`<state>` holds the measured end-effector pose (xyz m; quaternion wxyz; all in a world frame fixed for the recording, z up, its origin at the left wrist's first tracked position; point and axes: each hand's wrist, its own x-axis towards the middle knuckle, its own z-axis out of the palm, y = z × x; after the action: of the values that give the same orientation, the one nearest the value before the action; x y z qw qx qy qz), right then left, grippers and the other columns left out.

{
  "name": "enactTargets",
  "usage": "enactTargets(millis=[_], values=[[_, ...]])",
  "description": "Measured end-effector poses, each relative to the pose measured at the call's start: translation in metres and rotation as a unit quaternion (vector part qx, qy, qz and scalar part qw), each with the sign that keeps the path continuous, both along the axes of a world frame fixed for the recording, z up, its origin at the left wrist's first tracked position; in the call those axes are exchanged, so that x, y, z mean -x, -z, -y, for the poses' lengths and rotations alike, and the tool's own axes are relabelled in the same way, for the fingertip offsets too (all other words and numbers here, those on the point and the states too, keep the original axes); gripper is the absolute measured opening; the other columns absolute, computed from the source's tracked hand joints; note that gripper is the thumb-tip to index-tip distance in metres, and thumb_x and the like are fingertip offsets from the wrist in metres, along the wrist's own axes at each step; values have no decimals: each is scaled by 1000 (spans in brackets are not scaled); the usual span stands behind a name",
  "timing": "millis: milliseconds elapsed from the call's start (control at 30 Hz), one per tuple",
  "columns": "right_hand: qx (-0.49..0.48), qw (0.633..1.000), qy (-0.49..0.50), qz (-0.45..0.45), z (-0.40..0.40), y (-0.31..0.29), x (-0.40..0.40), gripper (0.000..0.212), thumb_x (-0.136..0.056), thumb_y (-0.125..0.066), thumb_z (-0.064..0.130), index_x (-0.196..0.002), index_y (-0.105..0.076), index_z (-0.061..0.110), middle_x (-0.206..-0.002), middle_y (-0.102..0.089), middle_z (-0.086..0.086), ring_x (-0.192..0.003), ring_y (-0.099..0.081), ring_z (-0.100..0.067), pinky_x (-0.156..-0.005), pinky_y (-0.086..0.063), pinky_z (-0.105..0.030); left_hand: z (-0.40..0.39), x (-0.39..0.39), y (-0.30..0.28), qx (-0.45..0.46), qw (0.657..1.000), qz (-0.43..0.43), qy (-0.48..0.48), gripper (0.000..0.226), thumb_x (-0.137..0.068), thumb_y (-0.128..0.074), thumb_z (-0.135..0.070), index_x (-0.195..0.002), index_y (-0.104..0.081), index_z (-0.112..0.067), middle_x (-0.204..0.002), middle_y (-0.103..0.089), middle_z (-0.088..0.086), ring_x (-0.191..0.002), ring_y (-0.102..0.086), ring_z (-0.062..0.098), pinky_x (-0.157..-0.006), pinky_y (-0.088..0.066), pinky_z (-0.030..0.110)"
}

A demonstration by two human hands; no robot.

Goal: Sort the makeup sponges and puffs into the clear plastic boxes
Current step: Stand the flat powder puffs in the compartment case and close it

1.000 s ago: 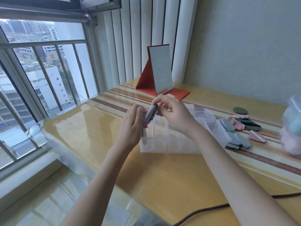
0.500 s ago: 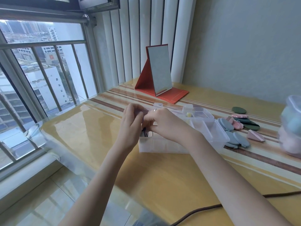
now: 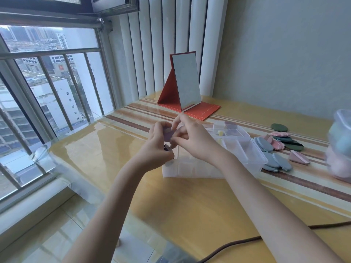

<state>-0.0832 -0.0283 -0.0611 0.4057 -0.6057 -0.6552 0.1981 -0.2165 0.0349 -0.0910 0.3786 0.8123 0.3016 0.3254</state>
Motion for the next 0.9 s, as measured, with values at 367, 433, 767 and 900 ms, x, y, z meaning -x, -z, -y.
enactTargets(millis=[367, 433, 767, 900], values=[[2, 997, 48, 67, -4, 5, 3, 42, -93, -55, 10, -130, -44, 25, -106, -53, 3, -76, -48, -2, -73, -39, -22, 1, -4, -1, 13, 1000, -20, 5, 60, -74, -45, 16, -120, -37, -21, -118, -39, -5, -103, -50, -6, -81, -46, 7], [-3, 997, 57, 56, -4, 4, 2, 46, -90, -55, 2, -130, -44, 23, -96, -53, 5, -75, -50, -4, -71, -41, -20, 0, -4, -1, 14, 1000, -18, 13, 63, -72, -46, 16, -119, -38, -24, -121, -41, -3, -108, -53, 3, -87, -50, 15], [-15, 999, 29, -31, 3, -6, -18, 37, -90, -51, -6, -80, -66, 27, -85, -70, 2, -80, -69, -8, -73, -50, -15, 8, -3, -6, 21, 999, -36, -16, 66, -75, -48, 15, -120, -32, -30, -128, -37, 0, -103, -47, -4, -69, -50, 15], [-16, 993, -13, 116, 3, -7, -12, 31, -91, -47, -5, -86, -68, 16, -97, -62, -4, -89, -57, -15, -76, -42, -16, 13, -2, -10, 35, 999, -17, -1, 59, -79, -54, 10, -120, -37, -27, -130, -38, 1, -103, -47, 1, -64, -49, 8]])
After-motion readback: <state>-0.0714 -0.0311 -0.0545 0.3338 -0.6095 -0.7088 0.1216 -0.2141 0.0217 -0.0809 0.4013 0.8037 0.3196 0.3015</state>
